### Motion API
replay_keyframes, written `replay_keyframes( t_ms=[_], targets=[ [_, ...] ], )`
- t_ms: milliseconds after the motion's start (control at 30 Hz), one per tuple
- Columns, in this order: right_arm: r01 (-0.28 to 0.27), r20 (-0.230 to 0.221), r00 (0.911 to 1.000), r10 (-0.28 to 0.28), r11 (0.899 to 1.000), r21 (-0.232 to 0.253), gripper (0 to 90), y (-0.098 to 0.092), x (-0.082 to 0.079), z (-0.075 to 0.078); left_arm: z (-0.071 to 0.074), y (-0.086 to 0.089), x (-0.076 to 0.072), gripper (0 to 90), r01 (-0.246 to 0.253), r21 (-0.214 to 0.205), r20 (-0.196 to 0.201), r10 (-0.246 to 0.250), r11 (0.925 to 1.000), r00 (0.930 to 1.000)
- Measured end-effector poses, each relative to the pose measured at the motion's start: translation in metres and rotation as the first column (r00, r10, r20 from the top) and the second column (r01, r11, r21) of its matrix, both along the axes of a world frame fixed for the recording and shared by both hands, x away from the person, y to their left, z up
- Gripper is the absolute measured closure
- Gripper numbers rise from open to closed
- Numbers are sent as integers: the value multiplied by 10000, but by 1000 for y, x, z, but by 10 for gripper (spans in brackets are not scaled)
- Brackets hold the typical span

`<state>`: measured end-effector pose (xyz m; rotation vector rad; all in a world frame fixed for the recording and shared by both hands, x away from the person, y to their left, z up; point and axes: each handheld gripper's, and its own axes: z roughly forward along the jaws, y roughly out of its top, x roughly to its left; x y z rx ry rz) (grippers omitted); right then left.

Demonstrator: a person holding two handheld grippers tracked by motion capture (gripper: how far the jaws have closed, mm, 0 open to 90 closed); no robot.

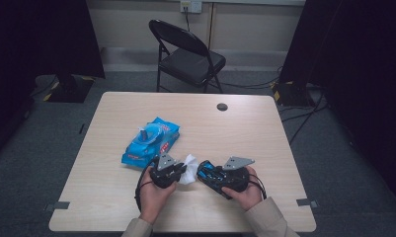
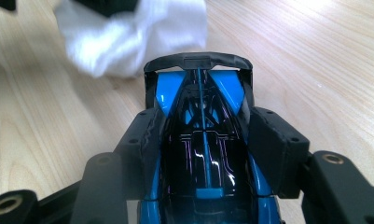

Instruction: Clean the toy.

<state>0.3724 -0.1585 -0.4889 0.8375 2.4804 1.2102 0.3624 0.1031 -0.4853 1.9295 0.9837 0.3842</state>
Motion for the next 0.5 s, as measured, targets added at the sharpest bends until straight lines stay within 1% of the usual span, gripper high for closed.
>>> replay_keyframes(
  t_ms=[33, 67, 100, 133, 167, 200, 233, 300, 333, 367, 400, 433, 500],
  targets=[
    [9, -5, 10000, -9, 10000, 6, 445, 0, 0, 0, -4, -3, 0, 807, 112, 162, -66, -110, 9998, 9999],
    [3, 28, 10000, -3, 10000, -32, 445, 0, 0, 0, -7, -6, -1, 750, 214, 268, -187, -209, 9994, 9996],
    [3, 28, 10000, -3, 10000, -32, 445, 0, 0, 0, -9, -8, -2, 750, 296, 433, -218, -287, 9986, 9994],
    [13, 7, 10000, -13, 10000, -22, 445, 0, -1, 0, -11, -8, -4, 690, 434, 613, -385, -410, 9972, 9984],
    [13, 7, 10000, -13, 10000, -22, 445, 0, -1, 0, -11, -8, -4, 678, 434, 613, -385, -410, 9972, 9984],
    [19, -5, 10000, -19, 10000, -8, 445, 0, -1, 0, -10, -7, -5, 678, 371, 536, -474, -346, 9979, 9983],
    [23, -6, 10000, -23, 10000, 19, 445, 0, -1, 0, -9, -6, -7, 650, 327, 495, -507, -301, 9982, 9983],
    [19, 1, 10000, -19, 10000, 15, 445, 0, 0, 0, -6, -4, -11, 626, 368, 522, -705, -331, 9980, 9970],
    [2, 15, 10000, -2, 10000, 12, 445, 0, 0, 0, -5, -4, -15, 603, 441, 614, -810, -390, 9971, 9959],
    [2, 15, 10000, -2, 10000, 12, 445, 0, 0, 0, -5, -4, -15, 601, 441, 614, -810, -390, 9971, 9959],
    [4, 4, 10000, -4, 10000, 16, 445, 0, 0, 0, -7, -5, -18, 601, 544, 611, -1005, -480, 9967, 9938],
    [8, 10, 10000, -8, 10000, 2, 445, 0, 0, 0, -8, -6, -20, 579, 622, 739, -1074, -541, 9953, 9927],
    [10, 15, 10000, -10, 10000, -49, 445, 1, 0, 0, -11, -9, -22, 577, 801, 960, -1074, -696, 9922, 9918]
  ],
)
